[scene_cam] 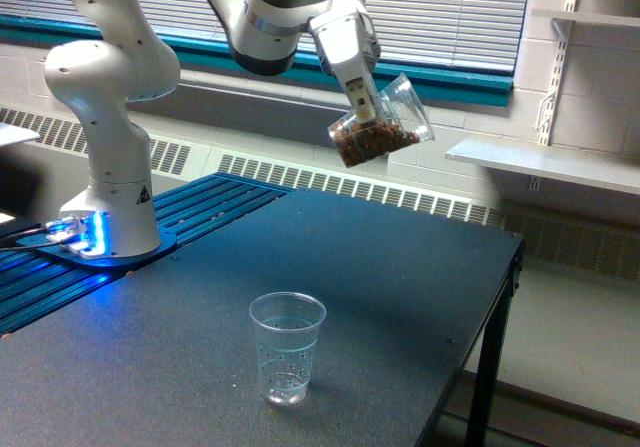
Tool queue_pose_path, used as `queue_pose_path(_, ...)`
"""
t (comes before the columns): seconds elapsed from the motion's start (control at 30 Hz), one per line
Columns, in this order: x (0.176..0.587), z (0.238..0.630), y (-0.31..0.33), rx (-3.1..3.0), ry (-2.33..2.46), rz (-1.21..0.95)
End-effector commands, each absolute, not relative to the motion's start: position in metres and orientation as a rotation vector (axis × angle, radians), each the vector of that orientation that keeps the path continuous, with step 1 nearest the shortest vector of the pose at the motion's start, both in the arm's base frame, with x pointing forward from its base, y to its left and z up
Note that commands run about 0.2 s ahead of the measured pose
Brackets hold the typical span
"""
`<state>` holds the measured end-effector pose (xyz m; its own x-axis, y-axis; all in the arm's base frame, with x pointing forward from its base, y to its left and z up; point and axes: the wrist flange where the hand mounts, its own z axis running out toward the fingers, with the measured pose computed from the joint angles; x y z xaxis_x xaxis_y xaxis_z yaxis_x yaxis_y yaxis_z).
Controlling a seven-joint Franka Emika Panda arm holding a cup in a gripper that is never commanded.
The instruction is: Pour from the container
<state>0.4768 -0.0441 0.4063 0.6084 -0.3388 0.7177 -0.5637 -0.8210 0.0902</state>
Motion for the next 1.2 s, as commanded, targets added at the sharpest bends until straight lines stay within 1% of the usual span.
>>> queue_pose_path(0.03,0.471,0.402,-0.052,2.507,-0.864,1.073)
queue_pose_path(0.6,0.461,0.396,-0.07,2.471,-0.892,1.066)
queue_pose_path(1.2,0.432,0.379,-0.112,2.406,-0.947,1.01)
